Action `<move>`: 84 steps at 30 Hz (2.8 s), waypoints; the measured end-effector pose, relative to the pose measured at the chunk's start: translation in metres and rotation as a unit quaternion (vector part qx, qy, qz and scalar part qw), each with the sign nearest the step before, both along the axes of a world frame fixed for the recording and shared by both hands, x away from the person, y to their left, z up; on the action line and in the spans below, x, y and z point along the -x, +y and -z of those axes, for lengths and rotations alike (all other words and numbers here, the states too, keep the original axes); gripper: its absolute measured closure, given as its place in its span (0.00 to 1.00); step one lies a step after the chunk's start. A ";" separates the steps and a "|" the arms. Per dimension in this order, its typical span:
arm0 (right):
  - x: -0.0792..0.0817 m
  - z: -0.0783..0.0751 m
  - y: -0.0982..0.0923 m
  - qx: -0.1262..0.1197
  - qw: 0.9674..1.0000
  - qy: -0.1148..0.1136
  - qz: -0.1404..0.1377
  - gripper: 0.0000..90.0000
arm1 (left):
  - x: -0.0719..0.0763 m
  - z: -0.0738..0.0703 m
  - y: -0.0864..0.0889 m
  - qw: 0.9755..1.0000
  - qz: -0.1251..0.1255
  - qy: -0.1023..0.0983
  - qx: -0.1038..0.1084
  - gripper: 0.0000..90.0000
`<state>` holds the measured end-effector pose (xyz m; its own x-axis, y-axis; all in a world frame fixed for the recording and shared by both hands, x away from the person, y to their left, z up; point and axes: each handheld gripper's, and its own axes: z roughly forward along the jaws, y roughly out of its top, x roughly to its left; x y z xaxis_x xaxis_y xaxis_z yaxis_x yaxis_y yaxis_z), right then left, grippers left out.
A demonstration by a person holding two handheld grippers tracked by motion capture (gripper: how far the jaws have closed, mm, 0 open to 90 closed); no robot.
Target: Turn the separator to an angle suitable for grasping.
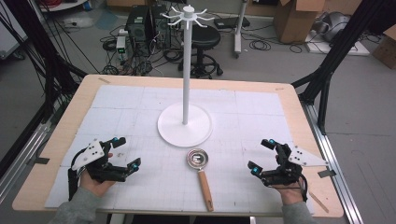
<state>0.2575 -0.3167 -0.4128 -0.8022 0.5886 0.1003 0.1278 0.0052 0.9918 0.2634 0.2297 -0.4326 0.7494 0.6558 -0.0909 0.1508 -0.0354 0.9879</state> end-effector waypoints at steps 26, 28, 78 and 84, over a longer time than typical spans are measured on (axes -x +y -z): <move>0.000 -0.002 0.022 -0.004 0.999 0.026 -0.031 0.07 | 0.000 0.000 0.002 1.000 -0.001 0.002 0.003 0.02; -0.001 -0.001 0.025 0.004 0.999 0.020 -0.031 0.14 | 0.000 0.000 0.003 1.000 0.001 0.005 -0.004 0.02; -0.012 0.013 0.127 0.174 0.964 0.047 -0.197 1.00 | 0.011 0.005 0.017 0.999 -0.022 0.029 -0.028 0.02; -0.020 0.016 0.130 0.187 0.960 0.057 -0.198 1.00 | 0.011 0.005 0.018 0.999 -0.023 0.031 -0.029 0.02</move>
<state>0.2776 -0.1866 -0.4293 -0.9670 0.2512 0.0426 0.1507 0.4292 0.8906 0.2521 0.2478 -0.4377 0.7127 0.6946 -0.0978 0.2153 -0.0840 0.9729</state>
